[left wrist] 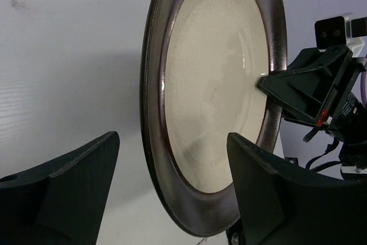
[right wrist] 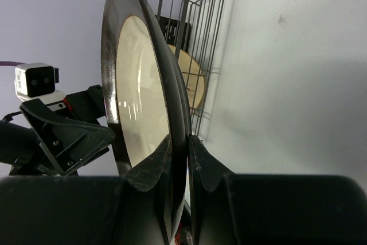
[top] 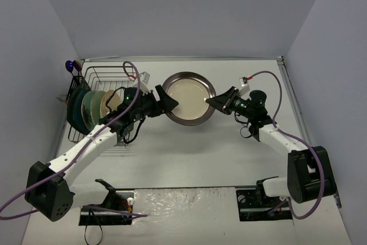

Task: Load the plates into the dish rack

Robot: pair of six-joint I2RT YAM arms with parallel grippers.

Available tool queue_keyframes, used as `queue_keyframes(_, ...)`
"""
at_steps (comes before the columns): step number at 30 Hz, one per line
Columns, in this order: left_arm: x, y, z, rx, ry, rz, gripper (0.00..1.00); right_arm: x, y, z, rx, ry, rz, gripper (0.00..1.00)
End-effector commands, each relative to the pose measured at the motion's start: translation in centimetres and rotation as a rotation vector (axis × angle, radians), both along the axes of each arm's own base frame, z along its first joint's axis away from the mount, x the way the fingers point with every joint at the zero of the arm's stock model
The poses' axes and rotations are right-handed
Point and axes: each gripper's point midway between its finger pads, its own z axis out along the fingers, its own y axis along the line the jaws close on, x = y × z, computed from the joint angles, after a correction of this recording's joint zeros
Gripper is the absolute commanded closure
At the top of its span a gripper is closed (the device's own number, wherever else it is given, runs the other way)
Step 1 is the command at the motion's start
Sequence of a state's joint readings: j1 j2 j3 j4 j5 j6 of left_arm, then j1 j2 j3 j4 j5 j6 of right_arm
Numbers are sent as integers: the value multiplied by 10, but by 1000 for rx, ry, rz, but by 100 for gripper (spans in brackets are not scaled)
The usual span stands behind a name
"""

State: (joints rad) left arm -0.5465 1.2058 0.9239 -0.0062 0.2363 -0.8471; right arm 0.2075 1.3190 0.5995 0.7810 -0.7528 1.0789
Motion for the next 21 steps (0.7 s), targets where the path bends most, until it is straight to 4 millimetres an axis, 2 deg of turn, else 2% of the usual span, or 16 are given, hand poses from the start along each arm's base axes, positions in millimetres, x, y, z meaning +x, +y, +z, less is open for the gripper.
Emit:
queue_keyframes(1,11,-15,66,-129,-144,-7,38,-16,8,87,123,-291,71,100)
queue_keyframes(4,10,-16,66,-141,-142,-5,52,-18,8,88,123,-298,73,100)
queue_keyframes(6,10,-17,67,-145,-143,-4,56,-19,8,88,123,-301,73,100)
queue_keyframes(11,9,-14,73,-151,-153,10,93,-20,7,81,104,-295,64,100)
queue_keyframes(12,8,-13,74,-149,-154,14,98,-20,7,79,94,-292,62,100)
queue_keyframes(17,7,-5,79,-132,-173,37,100,-19,3,64,10,-282,41,100)
queue_keyframes(18,7,-3,80,-124,-180,41,100,-20,2,62,-5,-283,37,95)
queue_keyframes(19,7,-1,81,-111,-189,47,100,-20,1,59,-22,-281,32,85)
queue_keyframes(21,6,2,85,-95,-200,50,100,-19,-2,54,-58,-279,20,59)
